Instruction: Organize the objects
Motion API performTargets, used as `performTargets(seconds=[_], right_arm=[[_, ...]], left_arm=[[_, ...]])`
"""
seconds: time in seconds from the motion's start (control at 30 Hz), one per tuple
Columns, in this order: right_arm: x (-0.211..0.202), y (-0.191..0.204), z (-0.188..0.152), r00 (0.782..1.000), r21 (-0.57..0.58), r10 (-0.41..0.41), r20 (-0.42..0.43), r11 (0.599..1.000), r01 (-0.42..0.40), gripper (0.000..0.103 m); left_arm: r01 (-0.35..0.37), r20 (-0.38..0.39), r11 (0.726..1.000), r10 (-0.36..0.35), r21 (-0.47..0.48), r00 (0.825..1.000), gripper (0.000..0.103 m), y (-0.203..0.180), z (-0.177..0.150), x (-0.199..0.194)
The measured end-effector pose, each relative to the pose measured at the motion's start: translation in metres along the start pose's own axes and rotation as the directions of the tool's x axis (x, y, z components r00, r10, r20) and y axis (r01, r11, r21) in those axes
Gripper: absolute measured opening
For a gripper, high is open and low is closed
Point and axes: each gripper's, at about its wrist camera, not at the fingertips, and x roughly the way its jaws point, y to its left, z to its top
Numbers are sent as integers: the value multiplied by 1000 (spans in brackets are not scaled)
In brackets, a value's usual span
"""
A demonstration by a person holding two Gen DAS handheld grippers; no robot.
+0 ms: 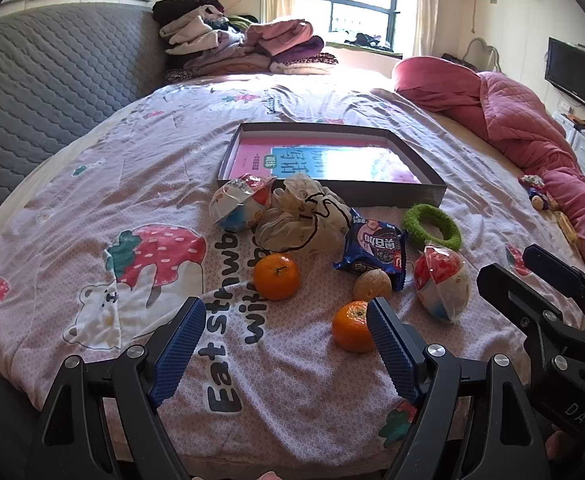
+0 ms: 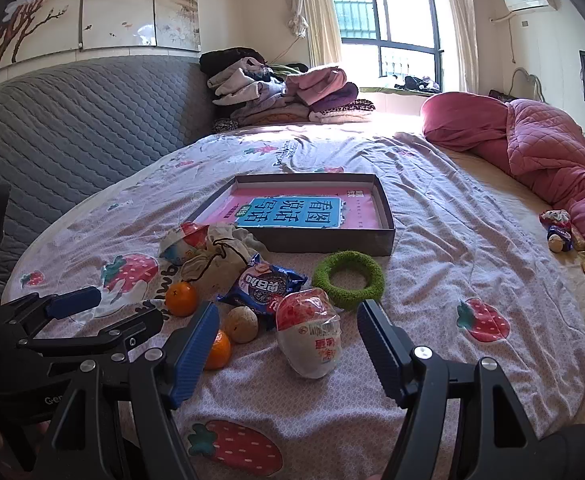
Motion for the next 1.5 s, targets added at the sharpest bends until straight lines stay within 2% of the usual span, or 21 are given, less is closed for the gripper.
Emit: performTargets(seconds=[0.47,0.93,1.5], right_arm=[[3,-2,-1,1000,1,-6,-10,1000,6,71],[14,-10,-7,998,14,-23,-66,1000,24,71],[27,-20,-13,991,36,-27,-128,999,32,71]], left_arm=[[6,-14,1000,-6,3,1000,83,-1,-1,5],[17,-61,999,-16,29,998,83,-7,-7,15],[79,-123,992,-67,100,990,83,-25,-19,30]])
